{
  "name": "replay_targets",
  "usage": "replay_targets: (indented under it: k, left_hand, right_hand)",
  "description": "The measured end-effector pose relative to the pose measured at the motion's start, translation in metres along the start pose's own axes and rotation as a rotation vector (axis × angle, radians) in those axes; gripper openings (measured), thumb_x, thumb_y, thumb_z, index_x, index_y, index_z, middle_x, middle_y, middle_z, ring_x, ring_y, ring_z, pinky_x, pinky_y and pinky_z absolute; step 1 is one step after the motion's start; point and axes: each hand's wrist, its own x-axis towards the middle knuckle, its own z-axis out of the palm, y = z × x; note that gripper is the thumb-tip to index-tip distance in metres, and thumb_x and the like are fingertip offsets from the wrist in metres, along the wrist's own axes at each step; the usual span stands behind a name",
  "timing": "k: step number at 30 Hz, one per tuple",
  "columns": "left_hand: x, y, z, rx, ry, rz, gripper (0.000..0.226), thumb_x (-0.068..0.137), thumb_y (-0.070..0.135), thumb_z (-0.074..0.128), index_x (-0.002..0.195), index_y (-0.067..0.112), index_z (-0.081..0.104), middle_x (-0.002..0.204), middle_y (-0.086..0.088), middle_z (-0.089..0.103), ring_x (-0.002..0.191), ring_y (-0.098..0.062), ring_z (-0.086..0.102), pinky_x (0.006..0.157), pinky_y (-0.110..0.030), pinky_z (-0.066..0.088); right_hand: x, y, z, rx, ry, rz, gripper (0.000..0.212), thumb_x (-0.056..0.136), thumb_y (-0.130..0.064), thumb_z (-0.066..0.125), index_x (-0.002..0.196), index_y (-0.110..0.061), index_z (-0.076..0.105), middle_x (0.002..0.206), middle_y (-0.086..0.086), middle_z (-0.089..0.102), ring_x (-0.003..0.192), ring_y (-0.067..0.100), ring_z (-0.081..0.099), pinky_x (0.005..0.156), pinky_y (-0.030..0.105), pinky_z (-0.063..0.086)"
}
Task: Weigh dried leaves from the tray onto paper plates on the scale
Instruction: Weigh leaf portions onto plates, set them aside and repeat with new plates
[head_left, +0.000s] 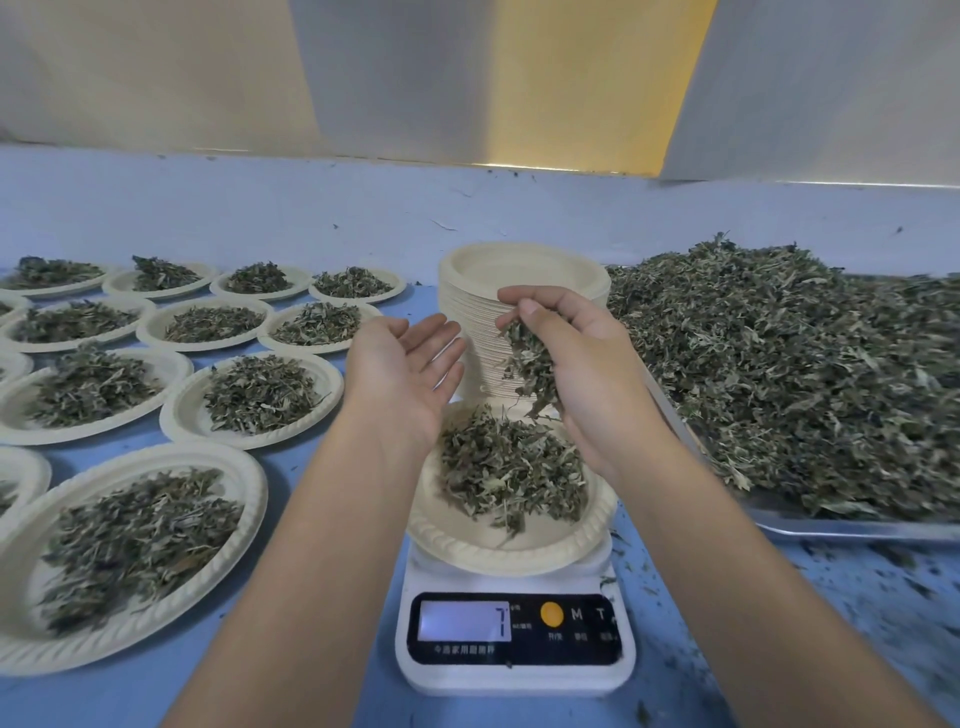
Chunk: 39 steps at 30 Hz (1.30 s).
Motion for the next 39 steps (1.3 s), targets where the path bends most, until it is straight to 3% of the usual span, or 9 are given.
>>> replay_targets:
  k: [11, 16, 20, 25, 28, 32, 34, 36, 39]
  left_hand:
    - [-0.002, 0.000, 0.001, -0.032, -0.035, -0.043, 0.034, 0.099, 0.020, 0.029, 0.099, 0.003, 0.058, 0.123, -0.014, 0.061, 0.113, -0.025, 0.058, 0.102, -0.033, 0.041]
    - [0.000, -0.001, 0.000, -0.040, -0.037, -0.046, 0.035, 0.098, 0.020, 0.029, 0.096, 0.003, 0.059, 0.123, -0.015, 0.061, 0.115, -0.026, 0.057, 0.102, -0.033, 0.040]
    - [0.001, -0.001, -0.001, -0.050, -0.034, -0.055, 0.034, 0.098, 0.020, 0.030, 0.095, 0.002, 0.059, 0.122, -0.015, 0.061, 0.114, -0.026, 0.057, 0.103, -0.034, 0.040]
    - [0.000, -0.001, -0.002, -0.044, -0.038, -0.063, 0.034, 0.098, 0.020, 0.030, 0.096, 0.002, 0.059, 0.121, -0.015, 0.061, 0.114, -0.026, 0.058, 0.101, -0.033, 0.041]
    - [0.000, -0.001, -0.002, -0.024, -0.060, -0.059, 0.033, 0.098, 0.020, 0.030, 0.096, 0.003, 0.059, 0.117, -0.013, 0.063, 0.111, -0.025, 0.059, 0.099, -0.033, 0.042]
    - [-0.002, 0.001, 0.003, 0.318, -0.161, -0.014, 0.027, 0.094, 0.021, 0.038, 0.091, 0.009, 0.062, 0.086, -0.003, 0.070, 0.078, -0.016, 0.064, 0.081, -0.029, 0.048]
    - [-0.005, 0.000, 0.007, 0.474, -0.233, 0.001, 0.023, 0.093, 0.022, 0.043, 0.086, 0.011, 0.062, 0.070, 0.001, 0.068, 0.071, -0.014, 0.062, 0.074, -0.027, 0.048]
    - [-0.010, -0.005, 0.012, 0.479, -0.298, -0.046, 0.023, 0.094, 0.026, 0.044, 0.085, 0.011, 0.059, 0.069, -0.001, 0.064, 0.066, -0.016, 0.060, 0.072, -0.027, 0.046]
    - [-0.014, -0.016, 0.023, 0.466, -0.287, -0.093, 0.027, 0.097, 0.033, 0.039, 0.096, 0.011, 0.054, 0.073, -0.005, 0.058, 0.064, -0.018, 0.056, 0.074, -0.030, 0.042]
  right_hand:
    - [0.001, 0.002, -0.003, -0.014, -0.014, -0.005, 0.024, 0.096, -0.012, 0.050, 0.088, -0.025, 0.069, 0.075, -0.013, 0.068, 0.083, -0.005, 0.058, 0.078, 0.011, 0.043]
    - [0.000, 0.001, -0.002, 0.049, -0.026, 0.020, 0.026, 0.096, -0.009, 0.049, 0.086, -0.024, 0.069, 0.073, -0.012, 0.068, 0.087, 0.001, 0.058, 0.094, 0.028, 0.043]
    - [-0.001, 0.002, -0.001, 0.049, -0.029, 0.023, 0.025, 0.096, -0.010, 0.050, 0.087, -0.023, 0.069, 0.074, -0.011, 0.068, 0.084, -0.002, 0.059, 0.085, 0.021, 0.042]
    - [-0.002, 0.000, 0.000, 0.066, -0.040, 0.039, 0.025, 0.096, -0.010, 0.049, 0.087, -0.024, 0.069, 0.075, -0.011, 0.069, 0.091, 0.005, 0.057, 0.098, 0.033, 0.041]
    - [-0.003, -0.001, 0.000, 0.067, -0.029, 0.041, 0.025, 0.096, -0.010, 0.049, 0.088, -0.023, 0.069, 0.077, -0.010, 0.068, 0.091, 0.005, 0.057, 0.097, 0.032, 0.042]
    - [-0.001, -0.004, -0.002, 0.257, -0.013, 0.075, 0.026, 0.097, -0.010, 0.048, 0.089, -0.021, 0.070, 0.077, -0.007, 0.068, 0.076, 0.009, 0.060, 0.075, 0.029, 0.050]
    - [-0.002, -0.007, -0.003, 0.373, 0.015, 0.085, 0.025, 0.097, -0.011, 0.048, 0.090, -0.020, 0.069, 0.076, -0.006, 0.068, 0.069, 0.009, 0.062, 0.061, 0.024, 0.050]
    - [-0.002, -0.009, -0.003, 0.469, 0.051, 0.103, 0.024, 0.098, -0.011, 0.048, 0.091, -0.019, 0.069, 0.076, -0.006, 0.068, 0.062, 0.007, 0.063, 0.052, 0.019, 0.048]
    - [-0.001, -0.012, -0.003, 0.599, 0.090, 0.123, 0.023, 0.098, -0.011, 0.048, 0.092, -0.017, 0.069, 0.075, -0.004, 0.069, 0.056, 0.006, 0.062, 0.050, 0.019, 0.049]
